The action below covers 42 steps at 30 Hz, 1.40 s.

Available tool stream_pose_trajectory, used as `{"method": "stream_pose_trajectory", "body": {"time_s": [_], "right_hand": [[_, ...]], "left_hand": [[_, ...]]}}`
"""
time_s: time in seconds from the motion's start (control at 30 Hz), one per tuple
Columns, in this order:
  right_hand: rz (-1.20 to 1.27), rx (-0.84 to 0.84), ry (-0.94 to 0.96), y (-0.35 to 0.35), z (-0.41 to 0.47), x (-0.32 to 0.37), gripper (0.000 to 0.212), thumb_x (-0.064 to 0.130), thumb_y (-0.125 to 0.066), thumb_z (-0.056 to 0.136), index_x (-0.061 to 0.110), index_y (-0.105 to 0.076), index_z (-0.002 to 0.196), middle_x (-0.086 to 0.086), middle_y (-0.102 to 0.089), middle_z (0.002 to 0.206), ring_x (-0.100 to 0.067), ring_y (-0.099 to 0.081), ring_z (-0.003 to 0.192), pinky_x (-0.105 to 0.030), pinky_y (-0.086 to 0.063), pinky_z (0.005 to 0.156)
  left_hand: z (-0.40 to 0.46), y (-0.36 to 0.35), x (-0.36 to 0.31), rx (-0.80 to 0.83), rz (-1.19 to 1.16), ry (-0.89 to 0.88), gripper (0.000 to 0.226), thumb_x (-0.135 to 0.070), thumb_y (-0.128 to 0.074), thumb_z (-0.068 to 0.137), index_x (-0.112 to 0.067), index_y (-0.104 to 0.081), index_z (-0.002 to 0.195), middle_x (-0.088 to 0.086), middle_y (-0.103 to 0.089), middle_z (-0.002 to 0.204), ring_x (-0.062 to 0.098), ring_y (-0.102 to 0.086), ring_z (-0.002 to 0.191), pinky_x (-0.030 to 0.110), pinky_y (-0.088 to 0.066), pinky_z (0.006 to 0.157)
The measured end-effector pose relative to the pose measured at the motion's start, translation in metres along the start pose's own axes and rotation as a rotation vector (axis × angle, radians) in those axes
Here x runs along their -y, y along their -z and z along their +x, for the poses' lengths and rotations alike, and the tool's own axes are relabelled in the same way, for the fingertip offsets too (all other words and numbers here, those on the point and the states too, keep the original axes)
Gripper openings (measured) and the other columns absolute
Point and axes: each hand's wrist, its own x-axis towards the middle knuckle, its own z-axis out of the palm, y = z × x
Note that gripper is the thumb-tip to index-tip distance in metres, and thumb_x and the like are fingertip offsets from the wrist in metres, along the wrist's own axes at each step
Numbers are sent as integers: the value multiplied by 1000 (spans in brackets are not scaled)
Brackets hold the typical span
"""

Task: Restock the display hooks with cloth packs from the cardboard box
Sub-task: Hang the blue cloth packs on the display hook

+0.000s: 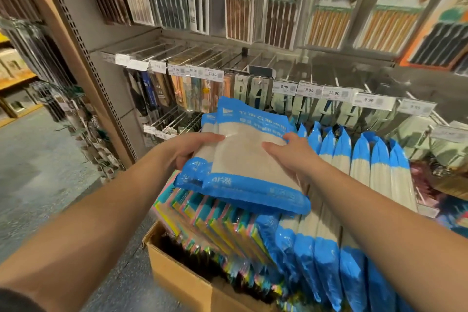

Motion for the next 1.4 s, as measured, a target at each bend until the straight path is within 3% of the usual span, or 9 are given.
{"method": "stream_pose_trajectory", "body": {"time_s": [0.27,0.47,0.67,0.9,0.97,1.07,1.13,1.27,1.4], "right_hand": [[375,-3,-71,-2,-3,2,105,56,-79,72,30,-17,153,-6,-43,144,-30,-57,114,-46,-50,99],[462,11,174,41,-28,22,105,55,-79,73,30,-16,153,2,-55,135,-20,-62,103,-28,-51,69],[645,1,329,131,-71,1,88,40,-75,84,21,-23,153,-2,-52,139,-14,-68,96,-31,-58,72],[936,132,158,227,-148,-174,42,35,-63,91,19,-57,130,-2,-73,111,-20,-72,87,-42,-59,81],[1015,80,84,251,-172,-243,38,34,-63,92,17,-60,126,-3,-75,99,-19,-73,77,-36,-61,65],[1105,-36,-8,284,-210,-345,91,42,-87,65,15,-48,142,-4,-75,98,-20,-74,74,-35,-59,57],[1151,-116,-61,305,-243,-410,83,37,-81,72,12,-47,144,-3,-75,88,-18,-73,68,-32,-59,55],[1318,-319,-166,341,-308,-520,25,23,-57,97,14,-68,118,-2,-74,83,-14,-72,62,-27,-57,51],[1377,-440,-230,366,-366,-603,45,22,-51,98,18,-79,64,-2,-73,66,-15,-70,54,-24,-55,47]], "left_hand": [[-20,-4,10,-21,-115,-130,60,-19,-79,75,-10,-58,131,14,-75,99,30,-75,81,44,-62,62],[-70,-19,-19,-84,-88,-412,72,-17,-79,69,-13,-55,137,15,-73,108,30,-74,87,43,-61,67],[-131,-102,-35,-83,-134,-615,45,-16,-69,73,-11,-66,117,9,-75,93,20,-73,74,33,-61,64],[-145,-303,25,3,-79,-529,16,-7,-54,95,-11,-66,104,5,-75,72,16,-71,58,28,-58,52],[-138,-367,48,30,-45,-493,18,-9,-58,92,-10,-65,109,5,-75,72,17,-71,57,29,-59,54],[-124,-459,80,144,0,-435,33,-11,-68,82,-9,-64,115,7,-74,79,19,-70,63,30,-60,58],[-116,-519,99,233,23,-375,35,-15,-71,81,-10,-64,115,6,-75,82,18,-71,65,30,-60,60],[-100,-638,132,392,109,-253,72,-33,-88,66,-11,-61,129,11,-72,113,24,-72,90,37,-61,71],[-96,-749,164,537,255,-194,29,-35,-61,92,-18,-62,116,-4,-69,91,2,-71,69,18,-55,52]]}}
